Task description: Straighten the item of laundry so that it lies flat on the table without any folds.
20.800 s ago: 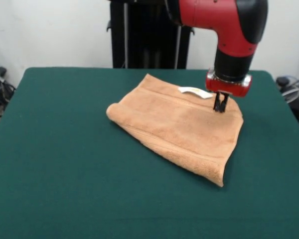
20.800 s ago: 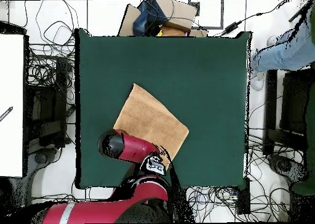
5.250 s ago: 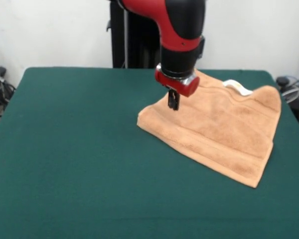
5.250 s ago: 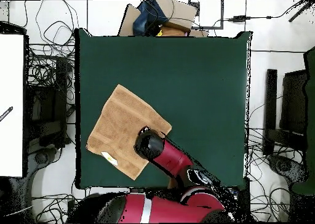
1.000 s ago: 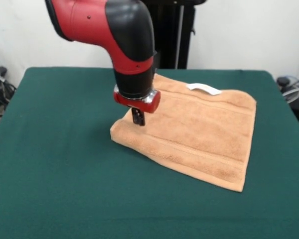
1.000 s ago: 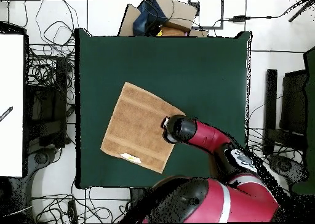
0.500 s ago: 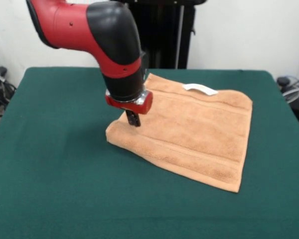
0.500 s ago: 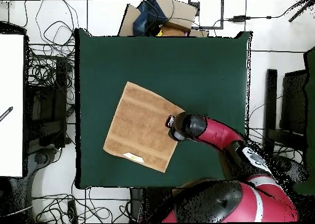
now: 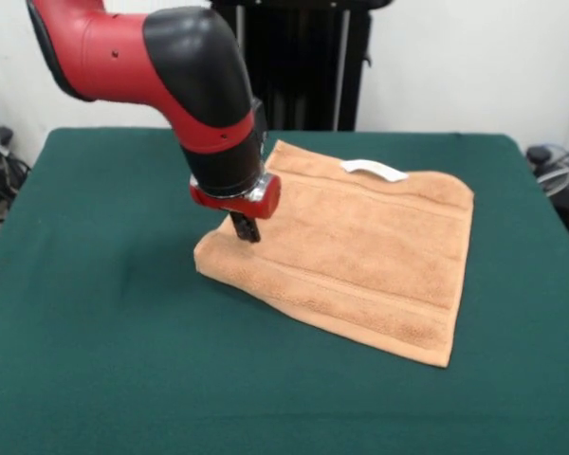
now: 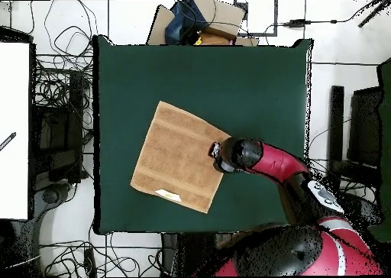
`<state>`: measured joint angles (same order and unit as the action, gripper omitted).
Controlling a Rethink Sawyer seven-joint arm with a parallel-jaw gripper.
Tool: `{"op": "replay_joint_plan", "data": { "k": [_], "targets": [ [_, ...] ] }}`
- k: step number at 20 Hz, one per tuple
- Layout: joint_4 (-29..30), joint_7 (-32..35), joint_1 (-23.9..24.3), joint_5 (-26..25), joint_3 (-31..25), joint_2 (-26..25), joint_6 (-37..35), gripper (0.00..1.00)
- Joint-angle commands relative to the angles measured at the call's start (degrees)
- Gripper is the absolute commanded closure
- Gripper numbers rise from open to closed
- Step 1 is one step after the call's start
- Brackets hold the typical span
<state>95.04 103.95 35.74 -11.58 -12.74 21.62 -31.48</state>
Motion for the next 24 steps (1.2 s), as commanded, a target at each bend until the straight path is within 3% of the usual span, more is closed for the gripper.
{"op": "replay_joint_plan", "data": {
  "k": [1,12,24],
  "targets": [
    [-10.0,-8.9,4.2,-7.9,-2.3,-3.0,4.0,1.00],
    [-10.1,-9.0,6.0,-12.9,-4.4,-1.3,1.2,1.00],
    [-14.9,-14.8,8.6,-18.3,-7.3,-2.3,-5.1,1.00]
  ]
}}
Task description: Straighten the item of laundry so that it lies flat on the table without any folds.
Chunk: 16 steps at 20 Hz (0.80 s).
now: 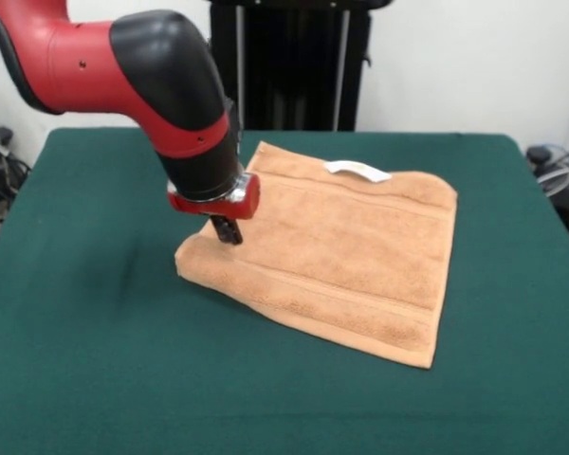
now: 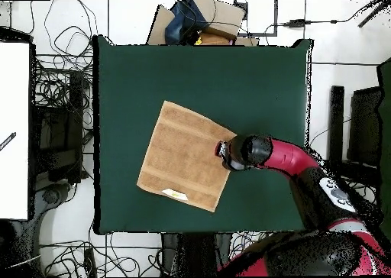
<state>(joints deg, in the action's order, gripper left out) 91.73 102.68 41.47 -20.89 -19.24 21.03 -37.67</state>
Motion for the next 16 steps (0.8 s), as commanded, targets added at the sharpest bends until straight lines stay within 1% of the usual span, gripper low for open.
{"op": "replay_joint_plan", "data": {
  "k": [1,5,10,16],
  "targets": [
    [-11.8,-13.4,2.9,-9.0,-1.1,-1.6,0.6,1.00],
    [-13.9,-13.8,2.7,-8.9,-2.4,-1.5,-3.2,1.00],
    [-16.3,-14.4,2.4,-9.1,-3.6,-1.7,-5.8,1.00],
    [-16.7,-13.6,2.4,-9.6,-4.5,-1.3,-4.9,1.00]
  ]
}}
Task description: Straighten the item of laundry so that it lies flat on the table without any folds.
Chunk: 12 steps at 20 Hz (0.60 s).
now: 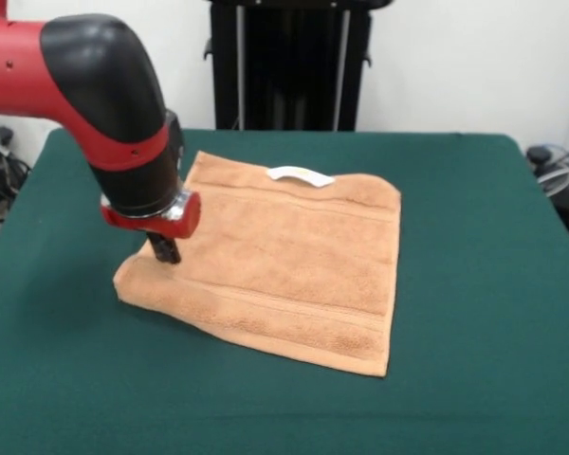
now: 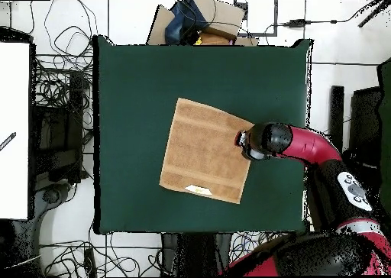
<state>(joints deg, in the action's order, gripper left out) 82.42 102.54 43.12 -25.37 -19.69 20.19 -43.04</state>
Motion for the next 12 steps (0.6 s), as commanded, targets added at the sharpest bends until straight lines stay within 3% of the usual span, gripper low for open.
{"op": "replay_joint_plan", "data": {
  "k": [1,5,8,12],
  "targets": [
    [-7.0,-12.9,0.6,-5.4,-4.0,-0.3,1.6,1.00],
    [-2.7,-9.0,-0.2,-6.1,-3.9,1.7,6.8,1.00],
    [3.6,-2.3,-2.9,-6.6,-2.5,6.2,11.6,1.00],
    [9.0,5.8,-7.0,-4.2,-0.7,10.3,12.2,1.00]
  ]
}}
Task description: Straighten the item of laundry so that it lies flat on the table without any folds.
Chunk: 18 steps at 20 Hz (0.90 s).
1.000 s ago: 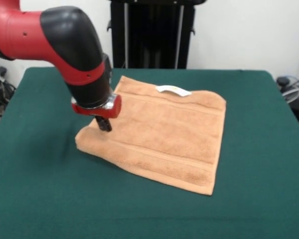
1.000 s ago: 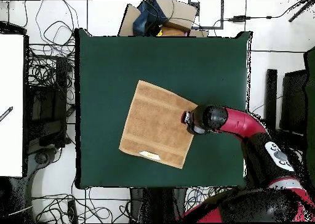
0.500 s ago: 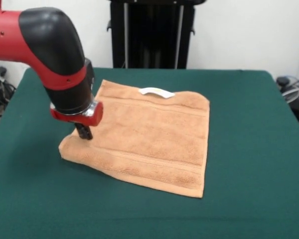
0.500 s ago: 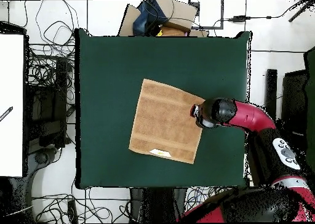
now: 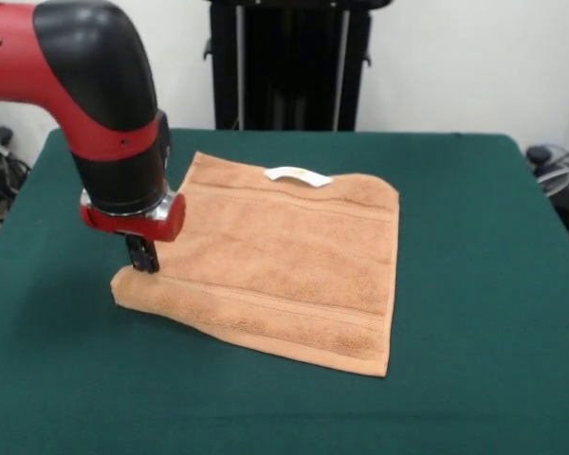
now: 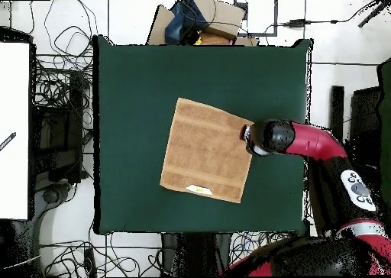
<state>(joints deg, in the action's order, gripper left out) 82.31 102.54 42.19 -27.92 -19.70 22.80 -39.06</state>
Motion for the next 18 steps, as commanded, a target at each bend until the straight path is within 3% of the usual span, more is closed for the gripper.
{"op": "replay_joint_plan", "data": {
  "k": [1,6,11,18],
  "targets": [
    [9.8,7.5,-7.3,-1.2,0.1,8.6,8.3,1.00],
    [12.6,12.8,-10.9,2.5,2.7,10.6,8.5,1.00],
    [14.1,13.8,-12.8,5.3,4.7,11.1,9.0,1.00],
    [10.9,11.1,-12.0,7.1,5.7,5.8,10.3,1.00]
  ]
}}
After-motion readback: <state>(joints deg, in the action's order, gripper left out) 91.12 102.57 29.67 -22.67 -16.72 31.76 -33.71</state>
